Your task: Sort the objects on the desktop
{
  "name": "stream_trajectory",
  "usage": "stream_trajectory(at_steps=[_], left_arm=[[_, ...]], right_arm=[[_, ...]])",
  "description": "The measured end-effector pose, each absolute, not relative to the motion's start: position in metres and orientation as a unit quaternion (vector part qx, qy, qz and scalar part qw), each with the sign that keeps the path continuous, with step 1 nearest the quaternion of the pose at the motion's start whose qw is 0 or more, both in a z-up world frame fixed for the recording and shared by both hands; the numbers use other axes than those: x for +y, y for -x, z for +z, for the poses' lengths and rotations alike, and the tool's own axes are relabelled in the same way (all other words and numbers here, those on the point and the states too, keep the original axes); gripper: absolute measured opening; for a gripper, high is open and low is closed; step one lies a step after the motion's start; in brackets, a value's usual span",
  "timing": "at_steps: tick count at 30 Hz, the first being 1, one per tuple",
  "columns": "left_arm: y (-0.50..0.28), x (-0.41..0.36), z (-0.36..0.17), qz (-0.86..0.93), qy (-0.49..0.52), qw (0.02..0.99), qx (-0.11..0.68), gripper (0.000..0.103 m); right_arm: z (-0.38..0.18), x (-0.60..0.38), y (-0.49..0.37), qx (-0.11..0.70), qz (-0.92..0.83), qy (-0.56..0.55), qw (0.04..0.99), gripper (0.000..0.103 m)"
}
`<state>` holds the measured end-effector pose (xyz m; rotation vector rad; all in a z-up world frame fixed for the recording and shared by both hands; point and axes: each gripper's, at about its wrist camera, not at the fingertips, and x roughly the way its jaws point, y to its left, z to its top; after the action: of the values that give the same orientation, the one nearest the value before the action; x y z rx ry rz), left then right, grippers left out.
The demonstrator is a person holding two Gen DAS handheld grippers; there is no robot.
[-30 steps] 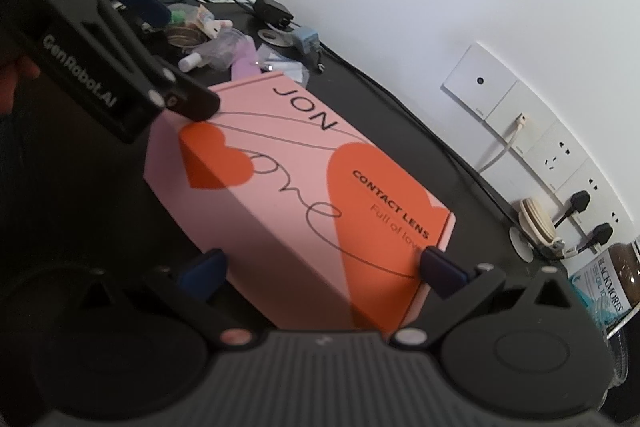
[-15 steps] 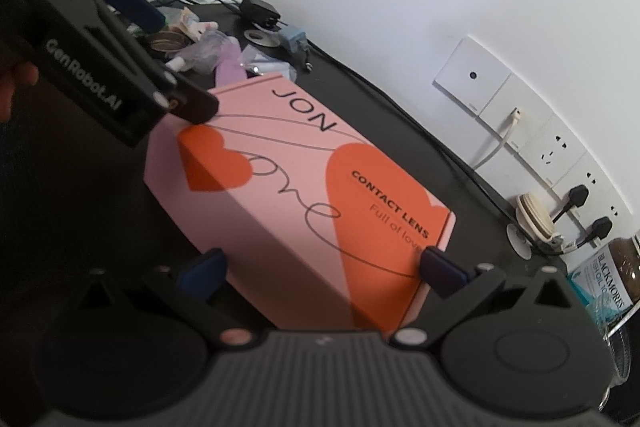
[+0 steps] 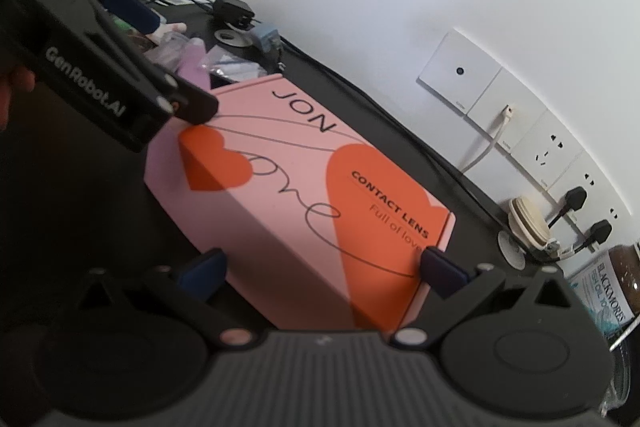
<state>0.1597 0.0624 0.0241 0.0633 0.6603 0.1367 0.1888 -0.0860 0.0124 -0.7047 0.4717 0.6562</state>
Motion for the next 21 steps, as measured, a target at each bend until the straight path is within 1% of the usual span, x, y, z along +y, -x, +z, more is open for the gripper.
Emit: stream_trajectory(at_steps=[10,21], left_arm=[[-0.171,0.063,0.029,0.048,-0.028,0.944,0.325,0.103],[-0.166,0.058,0.015,0.044,-0.017,0.939,0.341,0.103]], right_arm=[[0.013,-0.086,-0.213,0.216,0.326,0.344,0.854,0.102],[0.012,-0.089,-0.238,0.203,0.349,0.354,0.844,0.102]])
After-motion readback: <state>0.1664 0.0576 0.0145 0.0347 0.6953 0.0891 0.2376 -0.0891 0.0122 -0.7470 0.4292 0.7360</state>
